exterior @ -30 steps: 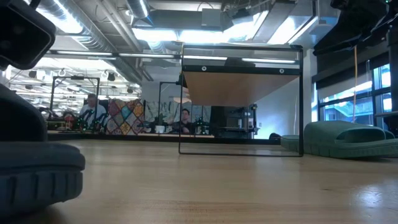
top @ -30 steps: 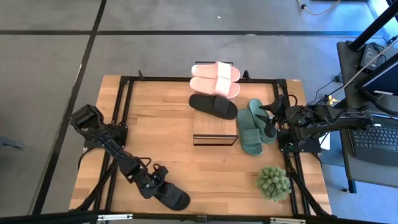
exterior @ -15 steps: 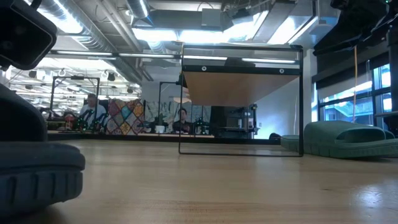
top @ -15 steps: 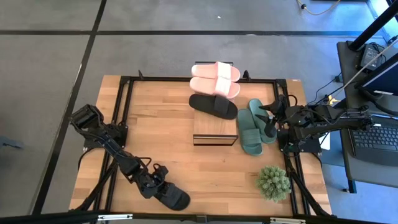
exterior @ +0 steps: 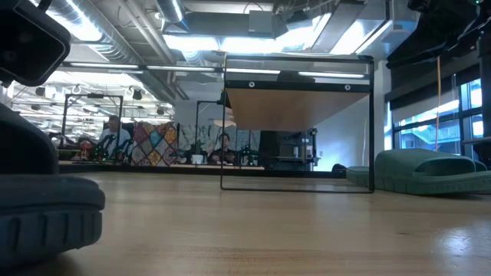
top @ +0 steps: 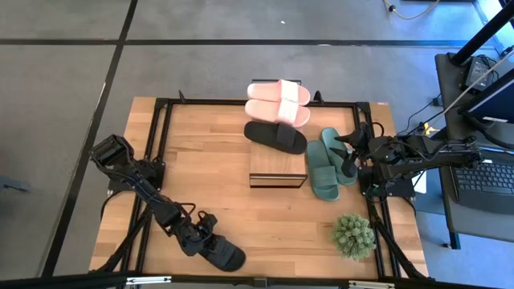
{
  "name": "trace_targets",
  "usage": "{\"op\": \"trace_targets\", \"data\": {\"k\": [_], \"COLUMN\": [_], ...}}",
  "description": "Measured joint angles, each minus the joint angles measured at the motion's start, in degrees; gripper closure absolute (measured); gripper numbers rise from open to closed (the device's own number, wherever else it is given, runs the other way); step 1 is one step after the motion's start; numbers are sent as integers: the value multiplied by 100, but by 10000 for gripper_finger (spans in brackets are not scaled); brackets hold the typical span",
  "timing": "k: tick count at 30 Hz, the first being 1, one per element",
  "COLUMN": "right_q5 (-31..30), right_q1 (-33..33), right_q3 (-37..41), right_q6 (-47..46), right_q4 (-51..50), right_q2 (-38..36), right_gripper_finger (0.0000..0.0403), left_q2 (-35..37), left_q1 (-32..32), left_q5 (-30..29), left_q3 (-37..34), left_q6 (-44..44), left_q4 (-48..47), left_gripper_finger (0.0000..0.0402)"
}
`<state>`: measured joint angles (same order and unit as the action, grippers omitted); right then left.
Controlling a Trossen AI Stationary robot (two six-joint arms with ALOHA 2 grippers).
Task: Pick and place slides into the shelf
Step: Put the black slide on the shelf
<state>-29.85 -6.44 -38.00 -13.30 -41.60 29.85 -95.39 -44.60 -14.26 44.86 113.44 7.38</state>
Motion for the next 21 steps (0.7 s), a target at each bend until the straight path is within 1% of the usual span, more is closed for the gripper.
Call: {"op": "trace_targets", "data": {"k": [10, 16, 21], "right_q5": [0, 0, 0], "right_q1": [0, 2, 1], "right_q3": [0, 0, 0], "right_q6": [4, 4, 10], "right_q4": [9, 9, 7], "right_q2": [0, 0, 2], "right_gripper_finger": [205, 205, 205], "left_q2": [0, 2, 2], "left_q1": [9, 33, 148], "left_q5": [-44, -306, -319], "left_q3": [0, 0, 0], "left_q6": [41, 36, 17], "left_q4": [-2, -2, -2], "left_gripper_finger": [185, 185, 196]}}
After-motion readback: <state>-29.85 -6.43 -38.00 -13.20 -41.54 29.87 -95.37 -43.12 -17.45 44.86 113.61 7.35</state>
